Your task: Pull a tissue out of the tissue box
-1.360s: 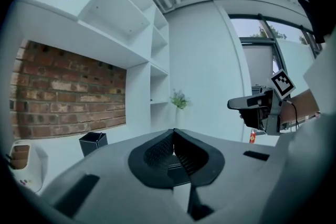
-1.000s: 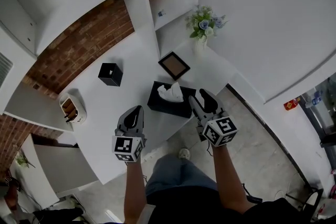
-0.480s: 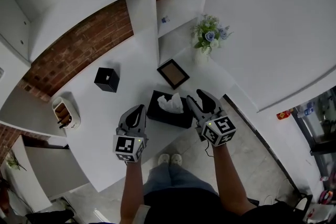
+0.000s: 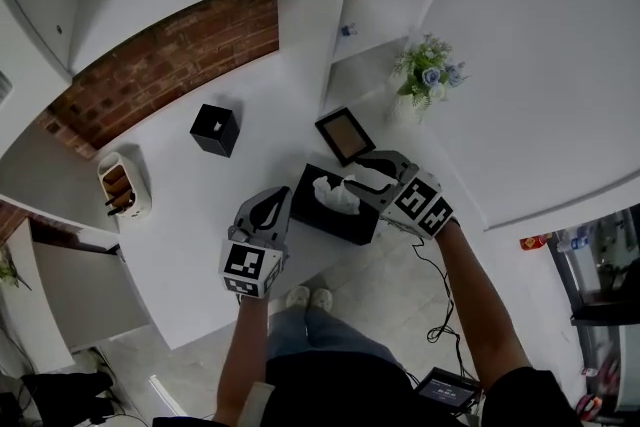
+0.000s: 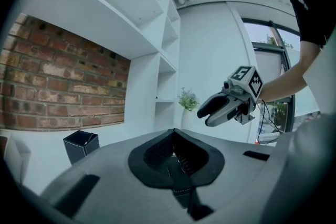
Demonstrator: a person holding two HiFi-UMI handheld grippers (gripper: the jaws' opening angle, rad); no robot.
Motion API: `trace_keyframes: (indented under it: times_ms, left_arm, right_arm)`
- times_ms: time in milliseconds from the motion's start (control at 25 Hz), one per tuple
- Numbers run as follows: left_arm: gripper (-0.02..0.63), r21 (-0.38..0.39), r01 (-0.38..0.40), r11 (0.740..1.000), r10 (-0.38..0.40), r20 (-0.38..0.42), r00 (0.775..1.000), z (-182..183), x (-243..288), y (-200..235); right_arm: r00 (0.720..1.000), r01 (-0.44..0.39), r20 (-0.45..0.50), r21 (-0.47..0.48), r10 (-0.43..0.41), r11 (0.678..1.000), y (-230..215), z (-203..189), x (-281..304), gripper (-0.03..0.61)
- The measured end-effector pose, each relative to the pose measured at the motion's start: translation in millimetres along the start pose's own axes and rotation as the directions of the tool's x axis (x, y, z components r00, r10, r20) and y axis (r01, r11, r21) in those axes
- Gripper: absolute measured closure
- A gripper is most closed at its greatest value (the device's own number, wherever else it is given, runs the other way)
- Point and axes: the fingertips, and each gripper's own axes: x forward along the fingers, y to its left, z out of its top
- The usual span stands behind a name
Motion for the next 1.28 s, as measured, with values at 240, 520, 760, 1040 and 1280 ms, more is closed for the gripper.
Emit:
trace_keyframes:
  times_ms: [240, 520, 760, 1040, 1280]
  left_arm:
    - [0.604, -0.003, 0.003, 1.0, -0.003, -0.015, 1.0, -4, -2, 0]
    - [0.604, -0.015, -0.014, 1.0, 0.014, -0.028, 1.0, -11, -8, 6]
    - [0.604, -0.021, -0.023, 1.0, 0.022, -0.031, 0.999, -14, -10, 8]
    - [0.604, -0.018, -0.013, 1.0, 0.012, -0.029, 1.0, -12, -9, 5]
    - [0.604, -0.02, -0.007, 1.0, 0.007, -0.035, 0.999, -14, -8, 5]
  right_arm:
    - [0.94, -0.228, -0.293, -0.154, 0.176, 0.961, 29, -44, 40, 0.411]
    - [0.872, -0.319, -0.445, -0.194, 0.206, 0.928, 43, -77, 60, 0.413]
    - [0.867, -0.296, -0.473, -0.234, 0.157, 0.926, 45, -86, 67, 0.513]
    - [0.88, -0.238, -0.465, -0.248, 0.099, 0.939, 42, -87, 67, 0.58]
    - [0.897, -0.175, -0.438, -0.237, 0.056, 0.956, 30, -81, 62, 0.58]
